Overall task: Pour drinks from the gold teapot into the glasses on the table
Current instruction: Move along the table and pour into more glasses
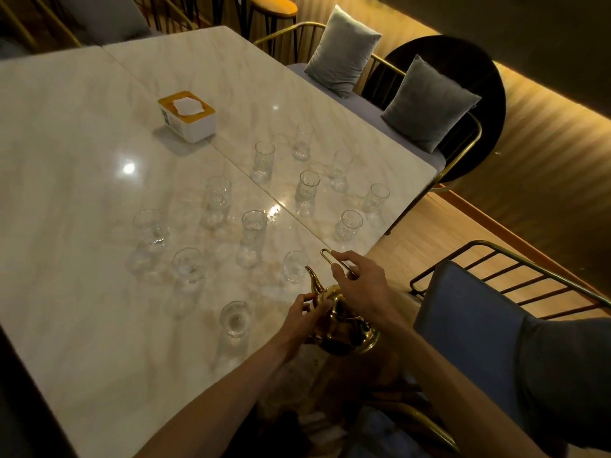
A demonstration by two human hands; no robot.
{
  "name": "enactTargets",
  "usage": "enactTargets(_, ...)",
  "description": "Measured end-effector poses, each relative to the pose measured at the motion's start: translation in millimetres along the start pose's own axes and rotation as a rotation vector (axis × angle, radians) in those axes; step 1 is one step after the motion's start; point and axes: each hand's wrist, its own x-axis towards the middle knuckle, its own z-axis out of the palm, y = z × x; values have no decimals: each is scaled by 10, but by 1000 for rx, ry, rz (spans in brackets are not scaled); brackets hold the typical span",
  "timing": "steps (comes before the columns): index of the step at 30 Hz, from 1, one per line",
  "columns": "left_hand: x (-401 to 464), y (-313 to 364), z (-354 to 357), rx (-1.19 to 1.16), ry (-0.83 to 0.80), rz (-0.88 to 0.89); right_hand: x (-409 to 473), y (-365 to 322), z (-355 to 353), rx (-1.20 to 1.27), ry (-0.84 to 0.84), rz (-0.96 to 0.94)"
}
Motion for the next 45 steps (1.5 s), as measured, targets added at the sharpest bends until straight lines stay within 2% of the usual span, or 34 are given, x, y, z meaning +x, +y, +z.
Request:
enactTargets(6, -20, -46, -40, 104, 46, 132, -212, 104, 56, 165, 102, 19)
enactTargets(14, 16, 5, 48, 188, 159, 299, -258, 111, -93, 281, 155, -65)
enactTargets(27, 301, 772, 261, 128, 196, 434, 362, -149, -568, 309, 232, -252)
enactTargets(36, 815, 1160, 83, 85, 322, 471, 1151, -346, -518, 323, 143, -344)
enactTargets(45, 1214, 1439, -95, -18, 455, 404, 1884, -476, -345, 301, -23, -368)
